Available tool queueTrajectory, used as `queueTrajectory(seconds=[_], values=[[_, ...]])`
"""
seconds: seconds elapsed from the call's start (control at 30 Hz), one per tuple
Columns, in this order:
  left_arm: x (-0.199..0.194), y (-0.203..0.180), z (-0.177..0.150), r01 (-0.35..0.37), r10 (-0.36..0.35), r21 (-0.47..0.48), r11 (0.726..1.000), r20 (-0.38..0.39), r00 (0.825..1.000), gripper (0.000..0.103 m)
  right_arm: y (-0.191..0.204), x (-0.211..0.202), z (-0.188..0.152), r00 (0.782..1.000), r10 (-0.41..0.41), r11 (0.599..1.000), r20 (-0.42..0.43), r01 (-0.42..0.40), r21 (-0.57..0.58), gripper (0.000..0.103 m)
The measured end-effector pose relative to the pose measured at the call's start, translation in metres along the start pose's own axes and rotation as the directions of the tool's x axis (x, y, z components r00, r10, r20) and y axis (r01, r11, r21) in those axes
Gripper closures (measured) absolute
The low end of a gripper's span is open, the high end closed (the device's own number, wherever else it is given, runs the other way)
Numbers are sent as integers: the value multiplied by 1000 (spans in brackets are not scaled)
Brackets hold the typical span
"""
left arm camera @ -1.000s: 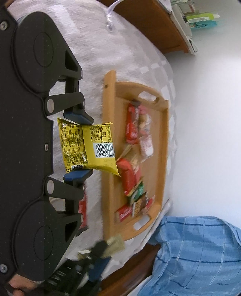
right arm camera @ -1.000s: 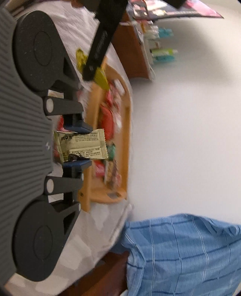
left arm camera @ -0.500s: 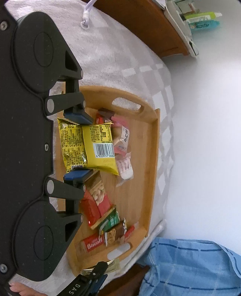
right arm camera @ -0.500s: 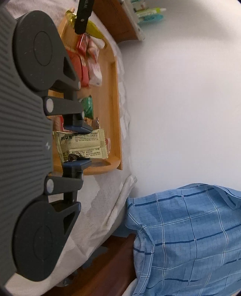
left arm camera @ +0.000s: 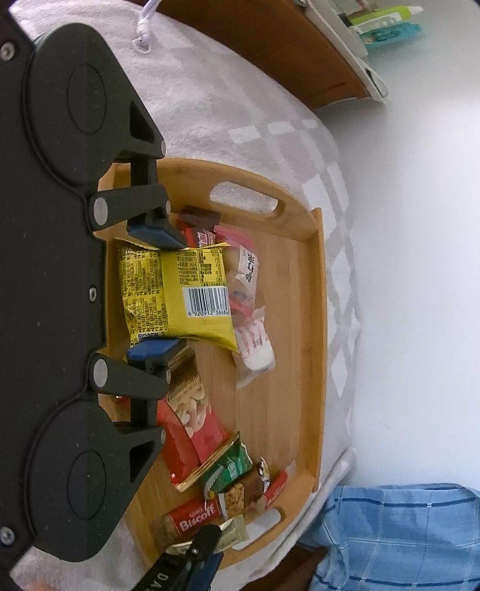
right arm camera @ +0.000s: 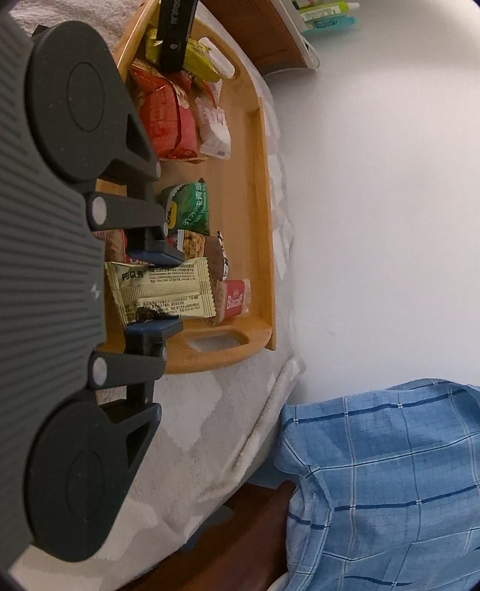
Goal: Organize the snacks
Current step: 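Carry both snacks onto the wooden tray and open both grippers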
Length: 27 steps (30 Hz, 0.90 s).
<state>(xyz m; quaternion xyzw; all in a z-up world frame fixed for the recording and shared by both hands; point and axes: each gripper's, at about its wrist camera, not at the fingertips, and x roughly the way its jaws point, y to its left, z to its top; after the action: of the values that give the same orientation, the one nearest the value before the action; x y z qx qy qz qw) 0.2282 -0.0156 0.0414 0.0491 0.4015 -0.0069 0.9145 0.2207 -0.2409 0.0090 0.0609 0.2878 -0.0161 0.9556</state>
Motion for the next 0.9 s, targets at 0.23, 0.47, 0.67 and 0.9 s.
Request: queueTrajectory(seconds=[0.23, 0.47, 0.67, 0.9], values=[[13, -1, 1, -20, 20, 7, 1000, 2, 1000, 52, -4, 6, 2, 1000, 11, 1000, -23, -10, 27, 66], [19, 1, 3, -27, 27, -5, 1000, -1, 1000, 50, -6, 11, 2, 998, 33, 999, -44, -31, 42, 65], [19, -1, 2, -34, 34, -4, 999, -5, 999, 47, -4, 11, 2, 998, 39, 998, -46, -37, 48, 62], [17, 0, 2, -35, 35, -5, 999, -15, 999, 43, -4, 10, 3, 998, 48, 997, -35, -46, 55, 51]])
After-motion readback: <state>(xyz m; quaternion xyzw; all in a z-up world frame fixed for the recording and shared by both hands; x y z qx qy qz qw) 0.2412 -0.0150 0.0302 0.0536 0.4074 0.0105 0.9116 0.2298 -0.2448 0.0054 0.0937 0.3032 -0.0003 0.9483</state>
